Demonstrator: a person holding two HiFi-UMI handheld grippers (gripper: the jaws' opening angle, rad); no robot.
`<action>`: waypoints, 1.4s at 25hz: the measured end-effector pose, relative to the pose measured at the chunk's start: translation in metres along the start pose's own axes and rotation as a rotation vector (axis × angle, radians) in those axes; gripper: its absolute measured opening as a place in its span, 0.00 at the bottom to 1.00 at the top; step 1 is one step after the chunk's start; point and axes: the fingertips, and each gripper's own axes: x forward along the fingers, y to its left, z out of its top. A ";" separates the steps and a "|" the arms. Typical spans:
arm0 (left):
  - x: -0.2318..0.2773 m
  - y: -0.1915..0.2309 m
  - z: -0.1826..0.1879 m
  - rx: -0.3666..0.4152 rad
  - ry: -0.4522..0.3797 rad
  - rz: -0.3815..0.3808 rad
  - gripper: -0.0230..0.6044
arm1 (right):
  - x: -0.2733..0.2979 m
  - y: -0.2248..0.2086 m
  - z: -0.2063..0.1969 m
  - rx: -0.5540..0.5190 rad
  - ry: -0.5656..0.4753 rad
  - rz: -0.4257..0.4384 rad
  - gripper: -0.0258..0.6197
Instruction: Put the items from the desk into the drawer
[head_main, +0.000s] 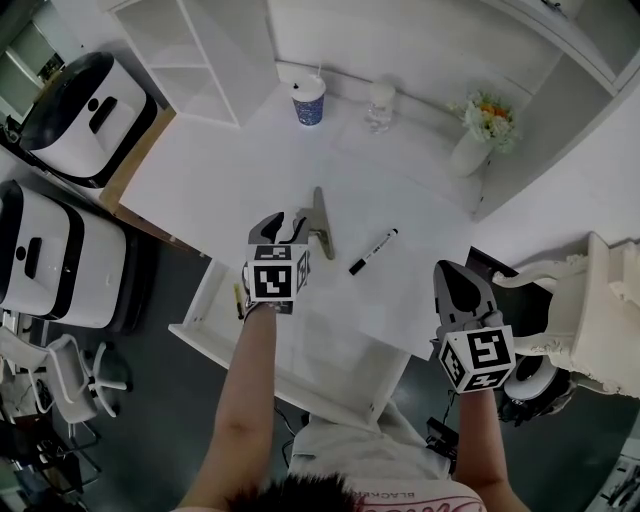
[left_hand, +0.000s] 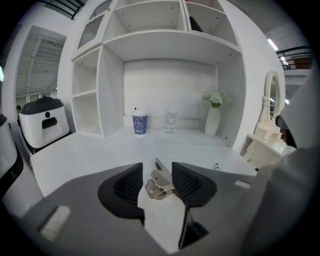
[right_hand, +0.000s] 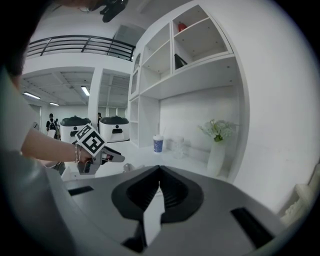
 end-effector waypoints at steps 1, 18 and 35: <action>0.005 0.002 -0.005 -0.013 0.015 -0.005 0.33 | 0.001 0.001 -0.002 0.000 0.007 0.002 0.05; 0.053 0.004 -0.032 -0.354 0.085 -0.086 0.20 | 0.013 0.015 -0.030 -0.037 0.097 0.047 0.05; 0.019 -0.006 0.002 -0.390 -0.004 -0.135 0.06 | -0.001 0.034 -0.024 -0.093 0.081 0.102 0.05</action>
